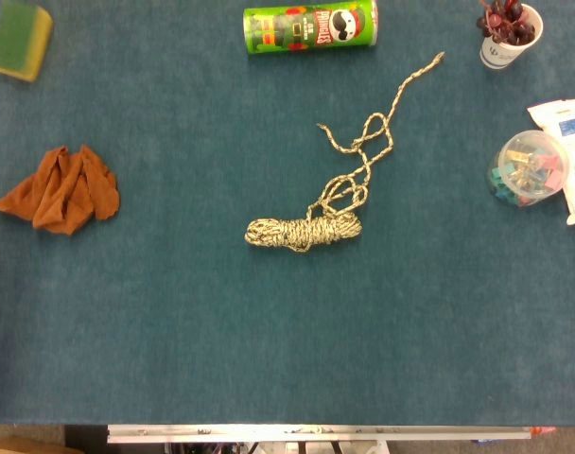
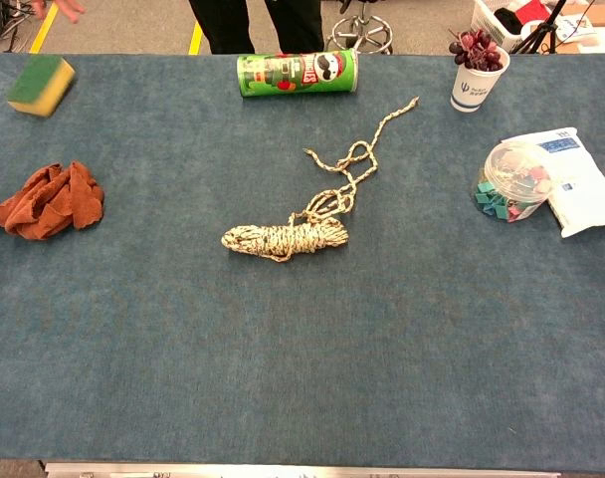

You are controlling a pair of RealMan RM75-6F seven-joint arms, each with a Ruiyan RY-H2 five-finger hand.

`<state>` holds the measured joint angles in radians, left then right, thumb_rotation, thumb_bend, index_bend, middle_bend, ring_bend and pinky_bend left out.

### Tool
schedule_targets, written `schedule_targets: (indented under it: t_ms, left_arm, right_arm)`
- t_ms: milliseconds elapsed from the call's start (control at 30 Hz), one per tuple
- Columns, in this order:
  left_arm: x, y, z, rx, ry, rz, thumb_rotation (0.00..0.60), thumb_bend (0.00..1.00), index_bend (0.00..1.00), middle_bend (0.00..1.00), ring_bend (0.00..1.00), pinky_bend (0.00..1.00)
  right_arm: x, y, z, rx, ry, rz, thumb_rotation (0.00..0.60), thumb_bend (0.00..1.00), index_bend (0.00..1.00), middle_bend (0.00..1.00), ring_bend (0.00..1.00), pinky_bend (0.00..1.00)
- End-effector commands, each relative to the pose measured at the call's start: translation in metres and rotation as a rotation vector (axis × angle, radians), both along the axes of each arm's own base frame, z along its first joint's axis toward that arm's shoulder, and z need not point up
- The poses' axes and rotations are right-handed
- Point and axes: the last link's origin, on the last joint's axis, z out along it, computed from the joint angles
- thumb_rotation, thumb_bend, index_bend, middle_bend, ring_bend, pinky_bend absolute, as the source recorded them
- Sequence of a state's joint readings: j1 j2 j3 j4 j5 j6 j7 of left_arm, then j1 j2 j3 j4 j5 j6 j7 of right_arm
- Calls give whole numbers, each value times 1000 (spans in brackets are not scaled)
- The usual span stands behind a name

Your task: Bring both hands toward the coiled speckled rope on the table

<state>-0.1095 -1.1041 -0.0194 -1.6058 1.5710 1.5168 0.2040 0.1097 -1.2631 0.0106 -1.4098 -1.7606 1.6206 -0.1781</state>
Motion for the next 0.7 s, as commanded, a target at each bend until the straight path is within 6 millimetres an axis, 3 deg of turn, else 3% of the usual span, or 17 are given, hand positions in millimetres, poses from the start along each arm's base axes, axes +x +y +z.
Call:
schedule_targets:
  t_ms: [33,700]
  left_arm:
    - [0,0,0,2,0,0,600,328,258,38,0,169]
    - [1,0,0,3,-23,-8,600,328,212,39,0,179]
  right_arm:
    - [0,0,0,-1,1,-1,600,391,95,86,6,146]
    - [0,0,0,1,-4,-1,600,390,95,86,6,146]
